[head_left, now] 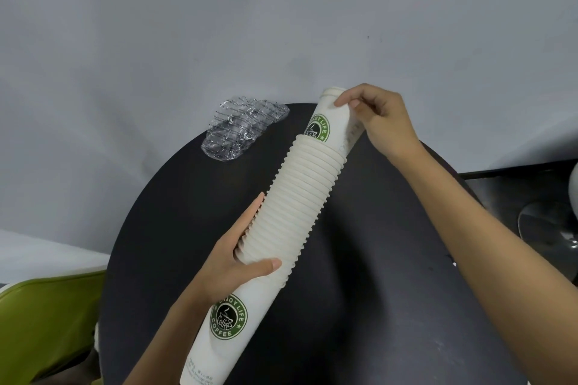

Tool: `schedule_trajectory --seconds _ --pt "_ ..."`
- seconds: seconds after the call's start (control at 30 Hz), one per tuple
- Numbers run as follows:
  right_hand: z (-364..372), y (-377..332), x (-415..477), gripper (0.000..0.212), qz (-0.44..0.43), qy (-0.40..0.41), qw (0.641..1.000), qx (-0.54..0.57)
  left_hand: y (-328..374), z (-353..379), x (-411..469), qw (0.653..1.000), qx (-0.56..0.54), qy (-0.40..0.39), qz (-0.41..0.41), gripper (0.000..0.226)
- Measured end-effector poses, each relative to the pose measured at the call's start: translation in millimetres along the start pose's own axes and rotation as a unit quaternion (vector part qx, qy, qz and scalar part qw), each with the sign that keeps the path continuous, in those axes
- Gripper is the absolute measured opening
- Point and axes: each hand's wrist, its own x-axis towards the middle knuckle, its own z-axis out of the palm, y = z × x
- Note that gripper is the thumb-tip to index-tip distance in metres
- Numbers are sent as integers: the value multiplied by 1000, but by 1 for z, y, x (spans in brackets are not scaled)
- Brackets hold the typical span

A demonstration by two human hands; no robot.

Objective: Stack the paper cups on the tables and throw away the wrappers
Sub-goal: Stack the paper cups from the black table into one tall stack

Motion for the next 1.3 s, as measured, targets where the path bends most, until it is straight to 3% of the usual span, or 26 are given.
schedule_trajectory --seconds 0.27,0.6,1.3 --pt "21 -16 -23 28 16 -48 998 -21 10 6 -5 1000 -21 9 15 93" --pt "31 -31 -40 24 12 -36 999 -14 16 7 -16 999 -36 14 35 93" --pt "48 -71 -51 17 -62 -52 996 -40 23 0 -31 996 -62 30 62 98"
